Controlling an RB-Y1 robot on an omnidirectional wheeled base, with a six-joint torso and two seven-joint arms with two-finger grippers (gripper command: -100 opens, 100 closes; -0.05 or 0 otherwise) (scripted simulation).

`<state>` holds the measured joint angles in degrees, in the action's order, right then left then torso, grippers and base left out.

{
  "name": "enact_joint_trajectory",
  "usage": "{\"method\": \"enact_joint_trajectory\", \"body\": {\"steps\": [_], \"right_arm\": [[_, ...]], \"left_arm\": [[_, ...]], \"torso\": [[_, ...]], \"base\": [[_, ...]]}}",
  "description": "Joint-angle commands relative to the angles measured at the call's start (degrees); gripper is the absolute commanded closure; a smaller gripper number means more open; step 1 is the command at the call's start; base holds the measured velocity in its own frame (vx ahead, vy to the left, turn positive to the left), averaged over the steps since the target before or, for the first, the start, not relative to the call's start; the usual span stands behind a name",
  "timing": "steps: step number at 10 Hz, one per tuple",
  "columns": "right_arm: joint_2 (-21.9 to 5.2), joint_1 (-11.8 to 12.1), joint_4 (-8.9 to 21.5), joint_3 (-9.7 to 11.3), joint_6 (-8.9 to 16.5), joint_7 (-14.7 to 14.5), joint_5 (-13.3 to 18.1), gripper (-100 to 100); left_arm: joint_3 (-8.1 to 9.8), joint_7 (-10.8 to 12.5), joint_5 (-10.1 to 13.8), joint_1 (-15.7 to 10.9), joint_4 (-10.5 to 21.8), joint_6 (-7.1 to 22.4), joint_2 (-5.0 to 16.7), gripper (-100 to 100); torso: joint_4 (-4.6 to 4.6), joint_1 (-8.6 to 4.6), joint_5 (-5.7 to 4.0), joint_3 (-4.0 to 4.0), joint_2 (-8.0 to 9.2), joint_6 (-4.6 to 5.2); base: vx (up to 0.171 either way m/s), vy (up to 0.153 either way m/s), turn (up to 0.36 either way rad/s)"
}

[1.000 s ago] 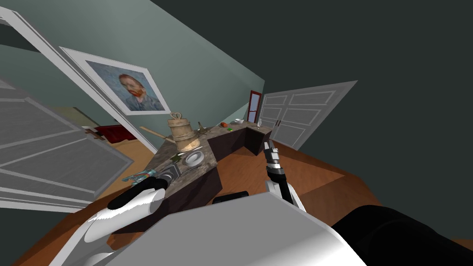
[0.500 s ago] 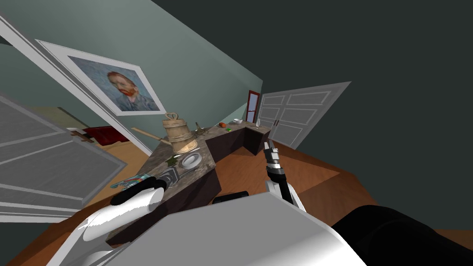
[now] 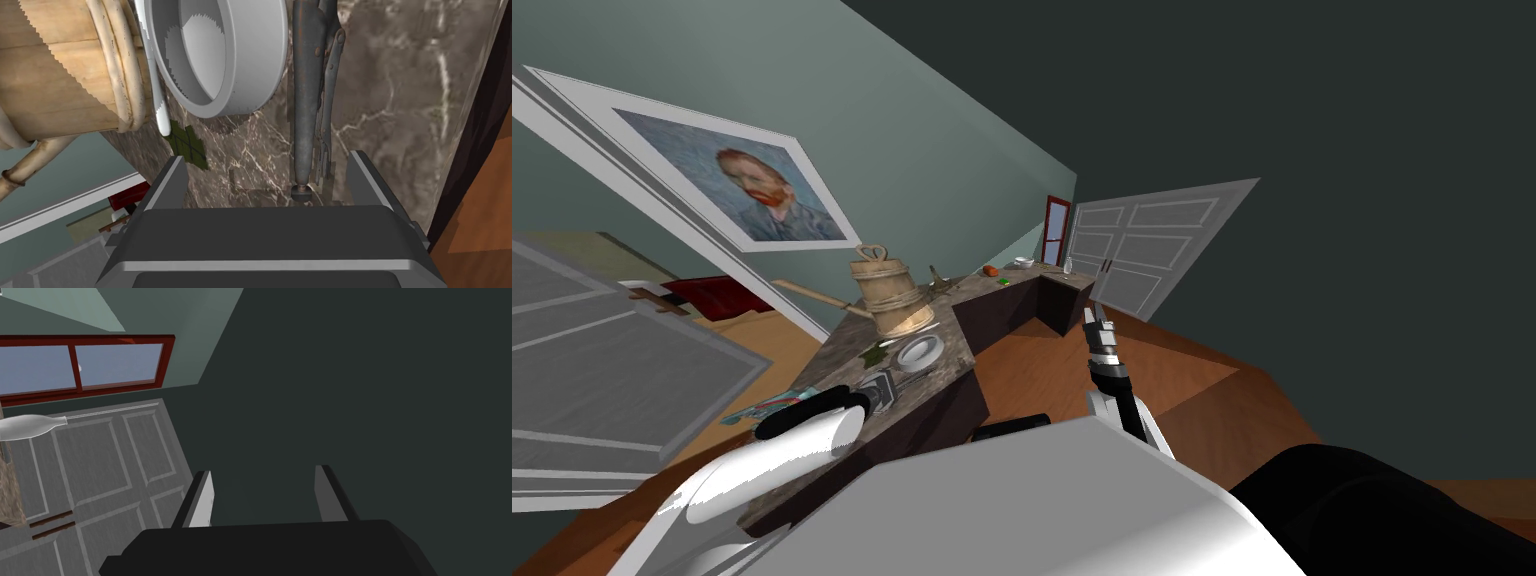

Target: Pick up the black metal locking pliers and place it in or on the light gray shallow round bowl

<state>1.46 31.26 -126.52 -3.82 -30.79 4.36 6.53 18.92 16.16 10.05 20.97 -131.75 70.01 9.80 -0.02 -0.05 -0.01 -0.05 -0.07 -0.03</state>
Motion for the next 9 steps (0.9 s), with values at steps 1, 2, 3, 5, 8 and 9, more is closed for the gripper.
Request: {"method": "enact_joint_trajectory", "body": {"steps": [1, 2, 3, 5, 8, 9], "right_arm": [[0.0, 0.0, 0.0, 0.0, 0.0, 0.0, 0.0, 0], [0.0, 0.0, 0.0, 0.0, 0.0, 0.0, 0.0, 0], [0.0, 0.0, 0.0, 0.0, 0.0, 0.0, 0.0, 0], [0.0, 0.0, 0.0, 0.0, 0.0, 0.0, 0.0, 0], [0.0, 0.0, 0.0, 0.0, 0.0, 0.0, 0.0, 0], [0.0, 0.0, 0.0, 0.0, 0.0, 0.0, 0.0, 0]], "left_arm": [[0.39, 0.09, 0.35, -0.17, 0.32, 1.75, 0.29, -100], [0.77, 0.29, 0.54, -0.37, 0.45, 3.88, 0.56, -100], [1.12, 0.47, 0.72, -0.54, 0.54, 5.58, 0.85, -100], [1.68, 0.77, 1.0, -0.81, 0.64, 8.87, 1.45, -100], [2.02, 0.89, 1.21, -1.04, 0.72, 10.25, 1.92, -100], [2.03, 0.92, 1.21, -1.05, 0.7, 10.5, 1.94, 0]], "torso": [[0.0, 0.0, 0.0, 0.0, 0.0, 0.0], [0.0, 0.01, 0.0, 0.01, 0.02, -0.01], [0.01, 0.02, 0.0, 0.02, 0.03, 0.0], [0.0, -0.01, 0.0, -0.01, -0.01, 0.0], [0.0, 0.01, 0.0, 0.01, 0.03, -0.01], [0.01, 0.02, 0.0, 0.03, 0.06, -0.01]], "base": [[0.019, -0.004, -0.023], [0.018, -0.006, -0.036], [0.029, -0.011, -0.06], [0.03, -0.011, -0.049], [0.018, -0.005, -0.027], [0.0, 0.0, 0.0]]}}
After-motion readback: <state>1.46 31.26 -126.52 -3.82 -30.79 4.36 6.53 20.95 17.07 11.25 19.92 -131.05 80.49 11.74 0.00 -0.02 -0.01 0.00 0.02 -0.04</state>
